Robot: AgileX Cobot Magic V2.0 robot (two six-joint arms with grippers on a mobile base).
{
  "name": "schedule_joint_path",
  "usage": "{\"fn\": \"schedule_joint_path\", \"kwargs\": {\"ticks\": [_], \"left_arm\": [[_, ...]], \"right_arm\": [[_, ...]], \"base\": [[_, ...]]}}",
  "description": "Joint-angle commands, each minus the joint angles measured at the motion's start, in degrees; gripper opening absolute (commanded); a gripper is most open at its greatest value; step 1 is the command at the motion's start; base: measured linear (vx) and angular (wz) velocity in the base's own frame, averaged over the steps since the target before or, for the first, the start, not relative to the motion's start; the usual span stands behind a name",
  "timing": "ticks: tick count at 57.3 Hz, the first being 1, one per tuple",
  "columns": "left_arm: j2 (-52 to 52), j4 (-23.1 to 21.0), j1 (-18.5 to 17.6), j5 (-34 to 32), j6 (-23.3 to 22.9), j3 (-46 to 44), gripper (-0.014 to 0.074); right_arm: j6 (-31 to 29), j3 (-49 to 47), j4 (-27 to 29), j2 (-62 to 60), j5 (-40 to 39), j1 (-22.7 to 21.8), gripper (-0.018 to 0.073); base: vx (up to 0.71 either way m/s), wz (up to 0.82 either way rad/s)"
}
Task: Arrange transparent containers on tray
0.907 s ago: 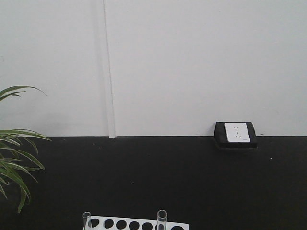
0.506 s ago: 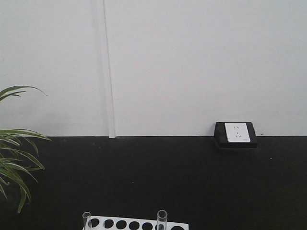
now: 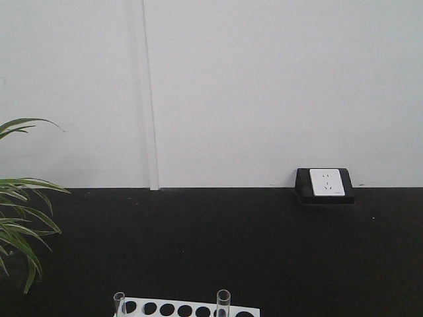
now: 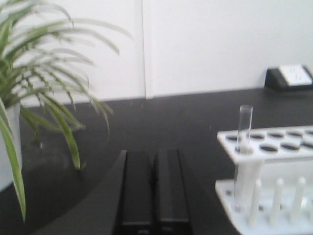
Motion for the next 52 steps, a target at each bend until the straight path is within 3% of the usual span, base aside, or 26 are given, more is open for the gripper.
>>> {"fn": "schedule_joint_path", "kwargs": {"ticks": [1, 6, 14, 24, 31, 41, 52], "left_arm": [[-1.34, 0.09, -0.27, -12.21, -0.21, 1.76, -0.0003], [-1.26, -0.31, -0.27, -16.24, -1.37, -0.17, -0.0003], [3.32, 0.01, -0.27, -10.86, 0.57, -11.27, -0.0003], [21.14, 1.62, -0.27, -11.04, 6.85, -27.55, -0.0003], [35.56, -0.63, -0.27, -14.43, 5.72, -36.68, -0.0003], [48.13, -2.37, -0.27, -15.28, 3.81, -41.89, -0.0003], [54.03, -2.32, -0.27, -17.37, 3.81, -41.78, 0.0006]], "right_arm": [[0.40, 0.45, 0.62, -0.45, -10.15, -0.19, -0.0013], [0.41, -0.48, 1.89, -0.45, -16.96, -0.19, -0.0013], [-1.05, -11.46, 2.43, 1.72, -17.27, -0.19, -0.0013], [-9.52, -30.40, 2.43, 16.56, -13.68, -0.19, -0.0013], [-12.27, -38.52, 2.43, 28.73, -14.92, -0.19, -0.0011], [-12.28, -43.00, 2.43, 41.36, -16.99, -0.19, -0.0011], [-12.28, -42.94, 2.60, 48.31, -19.36, -0.19, 0.0000]], "base": [[0.00, 0.00], [0.00, 0.00], [0.00, 0.00], [0.00, 0.00], [0.00, 0.00], [0.00, 0.00], [0.00, 0.00]]}}
